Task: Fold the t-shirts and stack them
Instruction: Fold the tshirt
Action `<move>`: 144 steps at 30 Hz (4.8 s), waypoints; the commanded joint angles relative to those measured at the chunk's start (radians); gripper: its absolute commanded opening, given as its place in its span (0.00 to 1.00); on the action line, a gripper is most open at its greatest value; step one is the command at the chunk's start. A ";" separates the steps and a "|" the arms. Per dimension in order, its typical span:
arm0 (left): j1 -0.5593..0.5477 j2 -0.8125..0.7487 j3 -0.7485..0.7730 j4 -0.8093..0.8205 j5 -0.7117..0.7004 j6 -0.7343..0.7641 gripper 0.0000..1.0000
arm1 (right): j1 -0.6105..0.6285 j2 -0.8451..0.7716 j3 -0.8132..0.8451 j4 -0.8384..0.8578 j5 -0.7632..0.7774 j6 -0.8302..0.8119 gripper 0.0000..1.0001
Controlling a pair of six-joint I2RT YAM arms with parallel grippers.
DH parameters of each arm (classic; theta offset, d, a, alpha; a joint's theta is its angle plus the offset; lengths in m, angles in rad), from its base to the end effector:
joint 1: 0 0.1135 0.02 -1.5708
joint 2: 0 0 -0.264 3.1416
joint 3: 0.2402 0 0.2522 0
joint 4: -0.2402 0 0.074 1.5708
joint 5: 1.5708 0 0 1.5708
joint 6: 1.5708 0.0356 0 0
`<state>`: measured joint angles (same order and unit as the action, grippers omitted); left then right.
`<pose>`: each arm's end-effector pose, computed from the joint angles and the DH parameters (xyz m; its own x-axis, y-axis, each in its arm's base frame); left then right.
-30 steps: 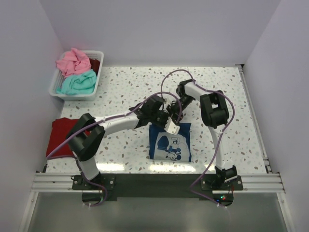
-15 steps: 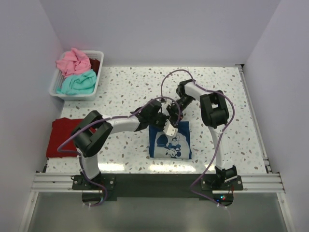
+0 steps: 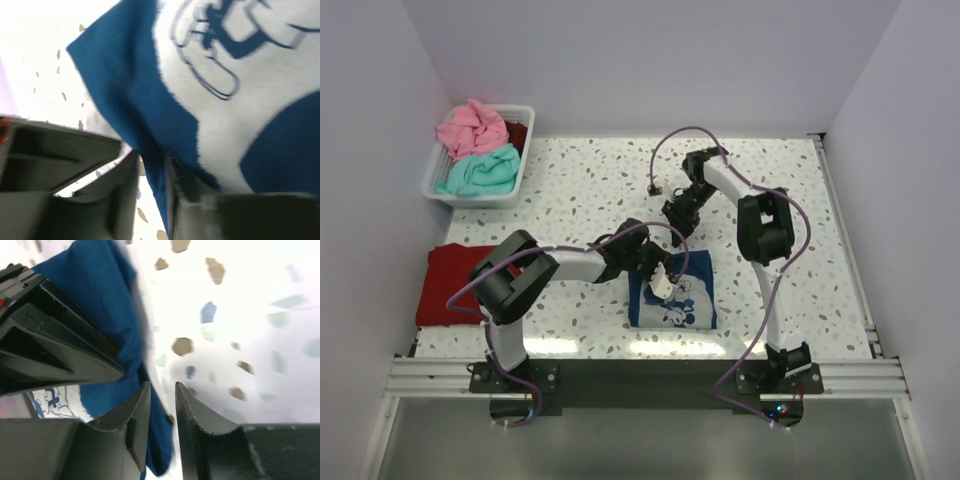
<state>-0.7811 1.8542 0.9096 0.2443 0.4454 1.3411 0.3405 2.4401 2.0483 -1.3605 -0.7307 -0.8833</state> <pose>0.2499 -0.2694 0.1353 0.7423 0.5015 -0.4444 0.6435 -0.3487 0.6814 0.4189 0.1736 0.1469 -0.4839 -0.7820 -0.3928 -0.8023 0.2172 0.5561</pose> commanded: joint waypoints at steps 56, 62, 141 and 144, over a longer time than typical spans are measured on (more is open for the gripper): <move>0.345 0.281 0.606 -0.875 0.397 -0.968 0.46 | -0.123 -0.349 -0.382 0.198 0.126 0.162 0.53; 0.348 0.289 0.607 -0.878 0.415 -0.971 0.14 | -0.121 -0.334 -0.398 0.190 0.137 0.132 0.45; 0.496 0.518 0.936 -0.747 0.159 -1.079 0.33 | -0.166 -0.122 -0.033 0.390 0.311 0.481 0.38; 0.519 0.401 0.865 -0.677 0.249 -1.149 0.53 | -0.173 -0.223 -0.023 0.386 0.235 0.549 0.72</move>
<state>-0.3088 2.3383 1.8191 -0.4908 0.6823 0.2523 0.1787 2.3383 1.9781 -1.0050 -0.4557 -0.3996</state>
